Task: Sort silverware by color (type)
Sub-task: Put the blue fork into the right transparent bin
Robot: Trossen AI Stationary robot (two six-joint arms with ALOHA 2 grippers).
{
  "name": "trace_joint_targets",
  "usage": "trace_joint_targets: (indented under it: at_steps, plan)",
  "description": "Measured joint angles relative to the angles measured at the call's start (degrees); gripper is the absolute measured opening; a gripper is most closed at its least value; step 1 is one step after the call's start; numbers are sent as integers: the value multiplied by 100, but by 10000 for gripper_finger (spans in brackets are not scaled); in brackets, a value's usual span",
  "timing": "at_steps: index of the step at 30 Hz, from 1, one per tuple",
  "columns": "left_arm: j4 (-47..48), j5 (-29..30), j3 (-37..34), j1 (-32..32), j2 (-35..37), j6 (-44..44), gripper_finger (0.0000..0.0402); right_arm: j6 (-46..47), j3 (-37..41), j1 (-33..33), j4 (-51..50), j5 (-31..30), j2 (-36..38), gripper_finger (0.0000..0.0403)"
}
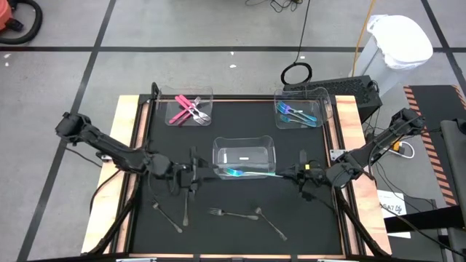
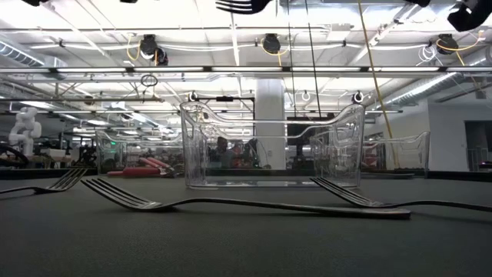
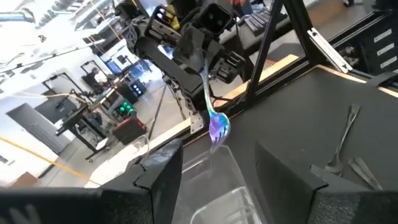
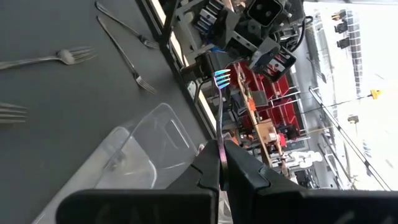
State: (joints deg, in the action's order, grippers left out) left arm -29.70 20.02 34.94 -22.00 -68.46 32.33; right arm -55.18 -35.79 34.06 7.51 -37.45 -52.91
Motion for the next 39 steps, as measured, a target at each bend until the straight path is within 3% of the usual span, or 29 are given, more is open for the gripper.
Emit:
trace_joint_targets:
  at_steps: [5,12,17,25,32,39]
  plan:
    - [246,470,490,2,-691,270,199,116,0,-2,72,0,1,4]
    - [315,1580,1295,-46,-1726,1010,199,345,0,0,125,-130,-1,4]
    - [340,1827,1640,-63,-2109,1208,193,350,0,0,83,-296,-3,4]
    - [885,2423,1901,-63,-2209,1206,117,350,0,-2,84,-321,-3,4]
    - [1328,2134,1978,-79,-2228,1264,17,346,0,0,106,-298,-1,7]
    - [1347,2112,1980,-79,-2233,1193,5,462,-11,-13,289,-439,3,60]
